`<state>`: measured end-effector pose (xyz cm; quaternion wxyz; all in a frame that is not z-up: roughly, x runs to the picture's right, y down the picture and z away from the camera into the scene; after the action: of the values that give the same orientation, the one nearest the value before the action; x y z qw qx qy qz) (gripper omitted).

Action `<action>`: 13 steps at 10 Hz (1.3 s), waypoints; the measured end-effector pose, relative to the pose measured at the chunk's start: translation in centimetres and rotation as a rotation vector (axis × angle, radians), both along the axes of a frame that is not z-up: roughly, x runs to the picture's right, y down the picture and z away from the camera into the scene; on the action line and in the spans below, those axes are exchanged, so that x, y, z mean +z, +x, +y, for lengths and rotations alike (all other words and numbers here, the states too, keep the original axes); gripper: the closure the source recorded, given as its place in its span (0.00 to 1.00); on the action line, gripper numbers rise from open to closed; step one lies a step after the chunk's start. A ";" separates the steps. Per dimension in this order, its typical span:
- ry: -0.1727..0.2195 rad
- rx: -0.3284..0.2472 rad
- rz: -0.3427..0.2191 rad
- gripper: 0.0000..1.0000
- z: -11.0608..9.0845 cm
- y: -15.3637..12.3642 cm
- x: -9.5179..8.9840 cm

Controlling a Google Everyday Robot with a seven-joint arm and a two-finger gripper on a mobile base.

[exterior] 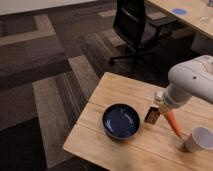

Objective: Place the pepper in the ceramic cup

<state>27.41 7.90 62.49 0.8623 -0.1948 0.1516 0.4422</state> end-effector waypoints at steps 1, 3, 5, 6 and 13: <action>0.001 0.000 0.001 1.00 0.0 0.0 0.0; 0.086 -0.001 0.039 1.00 -2.6 2.7 -0.2; 0.174 0.043 0.078 1.00 -4.6 6.5 -0.4; 0.226 0.094 0.094 1.00 -5.1 8.7 -0.2; 0.326 0.167 0.147 1.00 -4.2 13.2 -2.9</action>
<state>40.62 3.67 59.56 0.8294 -0.0316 0.1237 0.5439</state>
